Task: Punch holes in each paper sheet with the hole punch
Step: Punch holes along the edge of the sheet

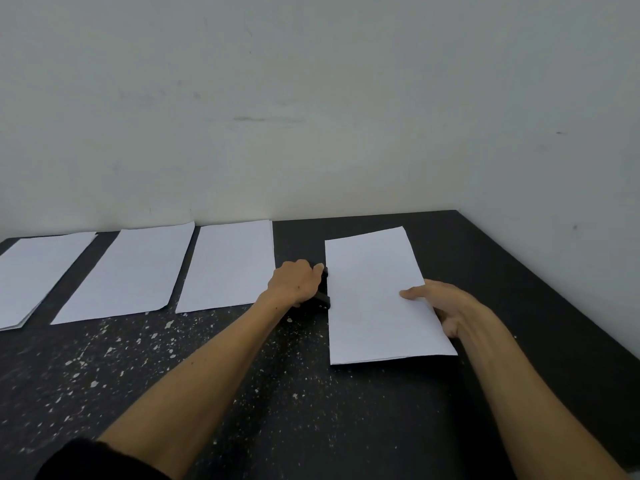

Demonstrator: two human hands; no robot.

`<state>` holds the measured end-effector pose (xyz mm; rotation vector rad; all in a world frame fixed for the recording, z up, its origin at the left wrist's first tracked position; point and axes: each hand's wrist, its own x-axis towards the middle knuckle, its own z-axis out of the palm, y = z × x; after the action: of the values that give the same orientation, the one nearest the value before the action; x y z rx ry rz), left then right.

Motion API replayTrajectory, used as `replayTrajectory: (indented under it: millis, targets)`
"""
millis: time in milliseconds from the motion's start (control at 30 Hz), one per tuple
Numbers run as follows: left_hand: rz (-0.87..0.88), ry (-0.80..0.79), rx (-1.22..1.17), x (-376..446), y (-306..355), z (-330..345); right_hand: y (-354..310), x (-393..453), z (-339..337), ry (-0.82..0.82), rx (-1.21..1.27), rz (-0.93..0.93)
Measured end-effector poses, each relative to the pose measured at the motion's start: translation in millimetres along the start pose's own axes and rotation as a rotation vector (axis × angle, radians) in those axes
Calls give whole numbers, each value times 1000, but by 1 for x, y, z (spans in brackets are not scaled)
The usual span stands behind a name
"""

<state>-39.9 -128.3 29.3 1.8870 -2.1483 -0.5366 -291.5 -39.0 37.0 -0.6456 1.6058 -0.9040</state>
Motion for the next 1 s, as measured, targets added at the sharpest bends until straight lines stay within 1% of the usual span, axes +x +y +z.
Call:
replayTrajectory:
  millis: [667, 1000]
  targets:
    - [-26, 8, -6, 7, -4, 7, 3, 4, 26, 34, 12, -31]
    - [-34, -37, -12, 12, 0, 0, 2, 0, 22, 17, -27, -6]
